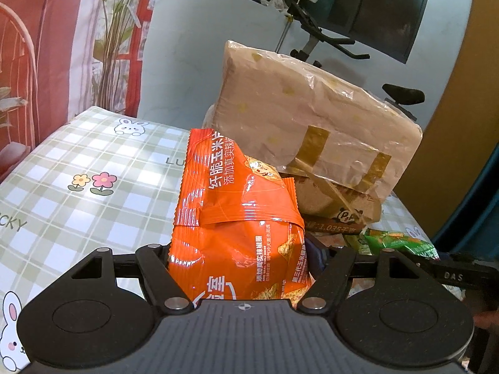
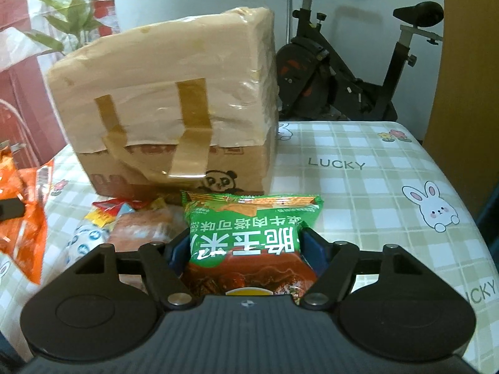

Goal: Organize snacks
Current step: 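Lift both held bags and carry them over the cardboard box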

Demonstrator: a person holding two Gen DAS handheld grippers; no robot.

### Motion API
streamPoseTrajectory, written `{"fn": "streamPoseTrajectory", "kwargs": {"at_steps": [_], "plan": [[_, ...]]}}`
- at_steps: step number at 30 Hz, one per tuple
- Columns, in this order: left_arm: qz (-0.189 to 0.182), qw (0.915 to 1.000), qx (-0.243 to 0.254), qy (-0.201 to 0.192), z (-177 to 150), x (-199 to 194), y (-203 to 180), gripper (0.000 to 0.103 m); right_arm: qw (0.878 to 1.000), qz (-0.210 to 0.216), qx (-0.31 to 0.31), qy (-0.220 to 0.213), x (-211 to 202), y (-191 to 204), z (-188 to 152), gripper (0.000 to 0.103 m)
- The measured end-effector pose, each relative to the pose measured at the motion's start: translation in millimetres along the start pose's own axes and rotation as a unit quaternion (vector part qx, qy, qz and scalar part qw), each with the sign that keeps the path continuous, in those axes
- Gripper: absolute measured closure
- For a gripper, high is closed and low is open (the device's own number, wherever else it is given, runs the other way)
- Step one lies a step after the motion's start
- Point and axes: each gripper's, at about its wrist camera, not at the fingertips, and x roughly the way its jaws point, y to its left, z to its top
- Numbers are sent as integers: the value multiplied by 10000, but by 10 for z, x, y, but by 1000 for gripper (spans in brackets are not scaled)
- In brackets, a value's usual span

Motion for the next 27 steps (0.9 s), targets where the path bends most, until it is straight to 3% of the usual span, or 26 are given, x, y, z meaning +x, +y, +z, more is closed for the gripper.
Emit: {"fn": "streamPoseTrajectory", "kwargs": {"at_steps": [20, 27], "plan": [[-90, 9980, 393, -496, 231, -266, -86, 28, 9957, 650, -278, -603, -534, 320, 132, 30], [-350, 9941, 552, -870, 489, -400, -217, 28, 9888, 862, -343, -1166, -815, 378, 349, 30]]}}
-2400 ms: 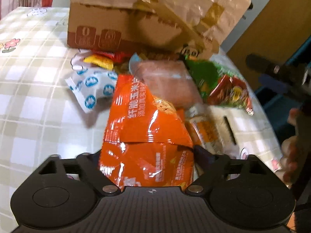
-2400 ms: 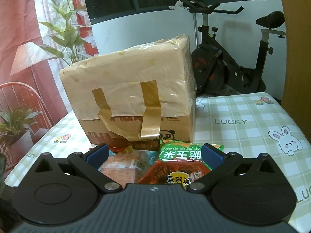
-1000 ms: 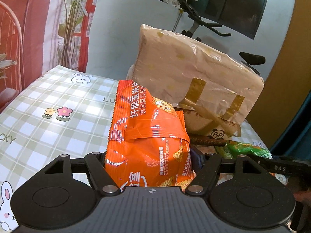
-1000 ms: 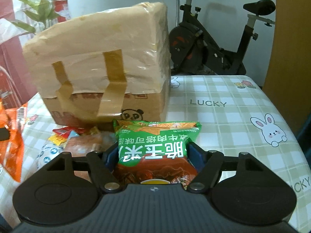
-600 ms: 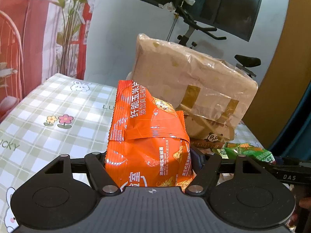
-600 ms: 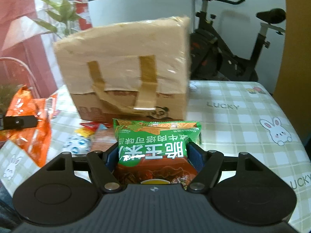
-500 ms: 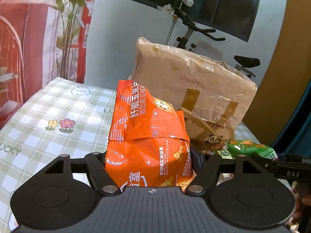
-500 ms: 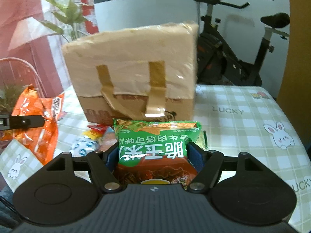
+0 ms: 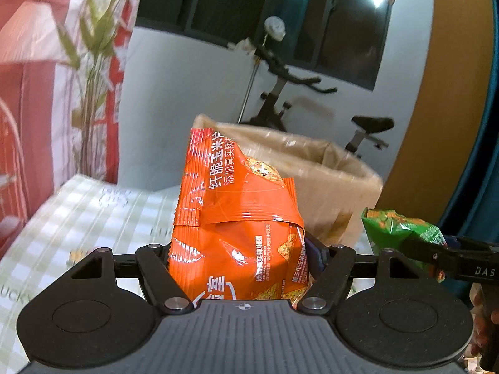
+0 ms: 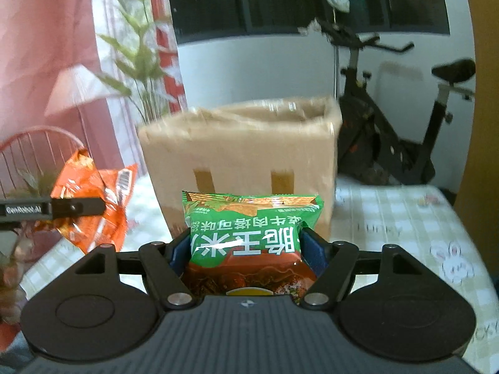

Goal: Organize snacks
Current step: 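Lift both held bags and carry them over the cardboard box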

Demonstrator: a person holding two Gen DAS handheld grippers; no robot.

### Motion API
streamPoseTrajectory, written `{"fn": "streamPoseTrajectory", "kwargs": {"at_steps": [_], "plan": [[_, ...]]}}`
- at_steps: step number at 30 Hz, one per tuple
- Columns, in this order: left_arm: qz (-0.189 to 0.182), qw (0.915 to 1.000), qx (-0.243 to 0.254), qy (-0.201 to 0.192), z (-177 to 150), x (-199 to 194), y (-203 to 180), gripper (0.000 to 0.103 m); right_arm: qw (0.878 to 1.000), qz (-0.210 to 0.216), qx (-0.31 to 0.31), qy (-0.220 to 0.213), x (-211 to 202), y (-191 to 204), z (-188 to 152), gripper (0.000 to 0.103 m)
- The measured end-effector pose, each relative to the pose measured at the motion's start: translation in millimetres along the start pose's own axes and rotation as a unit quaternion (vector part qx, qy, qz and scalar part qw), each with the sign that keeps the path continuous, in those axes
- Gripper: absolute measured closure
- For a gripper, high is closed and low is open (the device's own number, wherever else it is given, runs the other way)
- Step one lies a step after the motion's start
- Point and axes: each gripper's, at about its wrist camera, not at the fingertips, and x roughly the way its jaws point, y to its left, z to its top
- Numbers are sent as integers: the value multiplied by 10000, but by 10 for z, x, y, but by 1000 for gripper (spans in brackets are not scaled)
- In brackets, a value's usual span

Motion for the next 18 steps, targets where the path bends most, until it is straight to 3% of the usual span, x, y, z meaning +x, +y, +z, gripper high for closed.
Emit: {"fn": "streamPoseTrajectory", "kwargs": {"at_steps": [10, 18], "plan": [[-127, 9986, 162, -485, 580, 215, -156, 28, 9965, 52, -241, -797, -8, -33, 632, 30], [61, 9977, 362, -567, 1091, 730, -242, 28, 9946, -33, -492, -916, 611, -223, 1147, 30]]}}
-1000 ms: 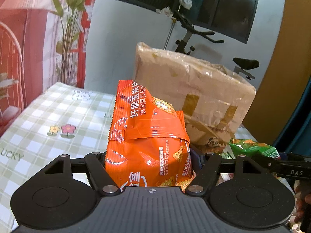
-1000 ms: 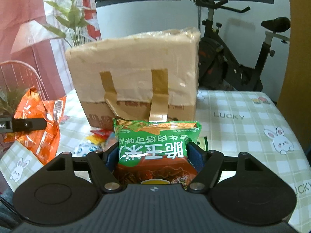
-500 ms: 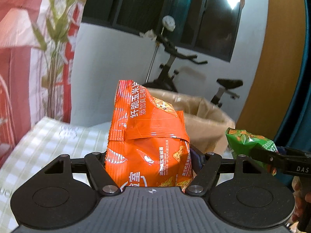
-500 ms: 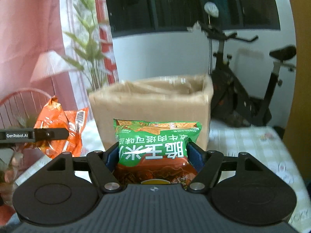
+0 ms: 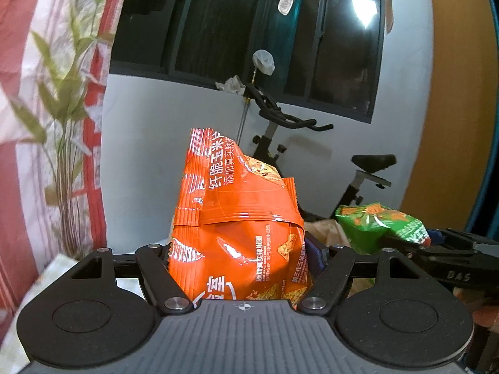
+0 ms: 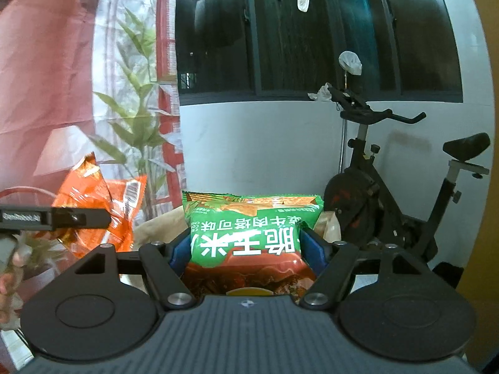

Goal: Organize snacks
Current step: 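Lift both held bags and carry them over the cardboard box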

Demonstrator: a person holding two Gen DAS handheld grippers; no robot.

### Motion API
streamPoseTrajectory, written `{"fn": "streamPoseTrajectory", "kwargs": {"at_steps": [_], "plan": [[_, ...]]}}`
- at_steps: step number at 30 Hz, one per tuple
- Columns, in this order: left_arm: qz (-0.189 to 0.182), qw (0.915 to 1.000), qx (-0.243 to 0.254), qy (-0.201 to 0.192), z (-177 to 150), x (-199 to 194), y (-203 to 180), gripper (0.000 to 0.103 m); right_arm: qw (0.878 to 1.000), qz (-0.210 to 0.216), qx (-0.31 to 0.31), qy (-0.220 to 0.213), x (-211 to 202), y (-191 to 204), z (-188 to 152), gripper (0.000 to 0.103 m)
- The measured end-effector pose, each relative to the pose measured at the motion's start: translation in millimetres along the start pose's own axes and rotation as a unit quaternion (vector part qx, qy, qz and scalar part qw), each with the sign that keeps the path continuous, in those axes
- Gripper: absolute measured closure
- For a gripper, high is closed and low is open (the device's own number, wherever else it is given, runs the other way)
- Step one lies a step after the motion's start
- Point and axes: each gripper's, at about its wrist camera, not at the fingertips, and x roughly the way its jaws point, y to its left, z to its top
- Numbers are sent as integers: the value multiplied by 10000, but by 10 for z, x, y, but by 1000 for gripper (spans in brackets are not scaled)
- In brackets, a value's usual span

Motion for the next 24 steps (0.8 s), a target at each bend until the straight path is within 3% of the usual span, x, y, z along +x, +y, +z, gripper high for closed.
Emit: {"fn": "streamPoseTrajectory", "kwargs": {"at_steps": [5, 11, 21, 24], "plan": [[165, 9997, 138, 112, 176, 381, -8, 28, 9998, -132, -139, 57, 540, -118, 90, 30], [359, 9980, 243, 452, 117, 733, -17, 28, 9993, -143, -19, 342, 959, -230, 18, 30], [450, 9952, 321, 814, 7, 953, 102, 19, 9975, -166, -60, 683, 1163, -287, -122, 25], [447, 9956, 359, 736, 25, 928, 112, 15, 9973, -159, 19, 719, 1165, -282, -118, 15]]}}
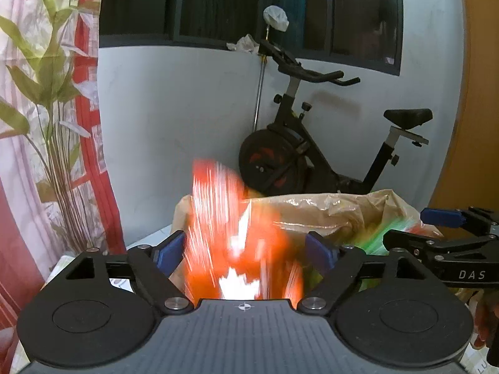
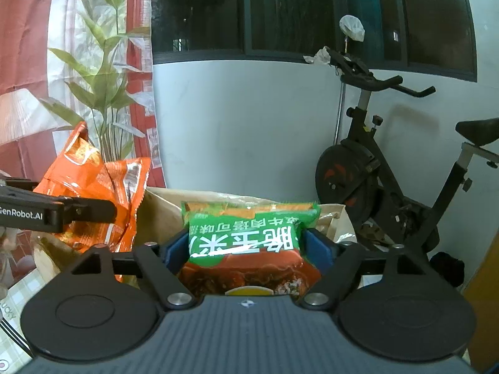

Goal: Organize snacks
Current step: 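Lift both held bags and carry them over the cardboard box, then open both grippers to drop the bags into the box, then move both grippers back down to the snack pile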

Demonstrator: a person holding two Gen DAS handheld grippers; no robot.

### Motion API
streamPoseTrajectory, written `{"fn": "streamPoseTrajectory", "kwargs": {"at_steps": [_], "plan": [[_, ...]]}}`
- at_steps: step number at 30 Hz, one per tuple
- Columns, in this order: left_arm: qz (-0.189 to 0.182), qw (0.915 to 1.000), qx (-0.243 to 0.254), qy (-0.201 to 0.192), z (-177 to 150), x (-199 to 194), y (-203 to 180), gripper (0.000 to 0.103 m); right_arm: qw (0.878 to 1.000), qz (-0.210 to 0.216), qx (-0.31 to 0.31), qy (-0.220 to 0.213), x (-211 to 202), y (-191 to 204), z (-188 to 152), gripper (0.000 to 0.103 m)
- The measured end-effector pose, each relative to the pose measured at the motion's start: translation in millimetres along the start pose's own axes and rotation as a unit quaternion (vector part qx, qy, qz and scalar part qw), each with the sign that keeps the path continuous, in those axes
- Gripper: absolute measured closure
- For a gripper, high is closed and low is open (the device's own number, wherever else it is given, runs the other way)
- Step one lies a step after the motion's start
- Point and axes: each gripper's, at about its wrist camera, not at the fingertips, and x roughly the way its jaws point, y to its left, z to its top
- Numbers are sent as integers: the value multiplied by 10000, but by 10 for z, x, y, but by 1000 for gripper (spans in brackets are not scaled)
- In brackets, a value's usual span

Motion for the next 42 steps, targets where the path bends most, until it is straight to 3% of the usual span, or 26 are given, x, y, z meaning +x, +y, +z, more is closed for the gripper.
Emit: {"fn": "streamPoseTrajectory", "kwargs": {"at_steps": [16, 33, 42], "plan": [[-21, 9995, 117, -283, -32, -453, 68, 12, 9999, -20, 93, -75, -351, 87, 45, 13], [24, 9991, 81, -420, -559, -1263, 253, 12, 9992, 214, 181, -276, -984, 362, -235, 13], [36, 9992, -119, -380, -928, -1463, 231, 12, 9987, 158, 142, -453, -1288, 499, -515, 13]]}}
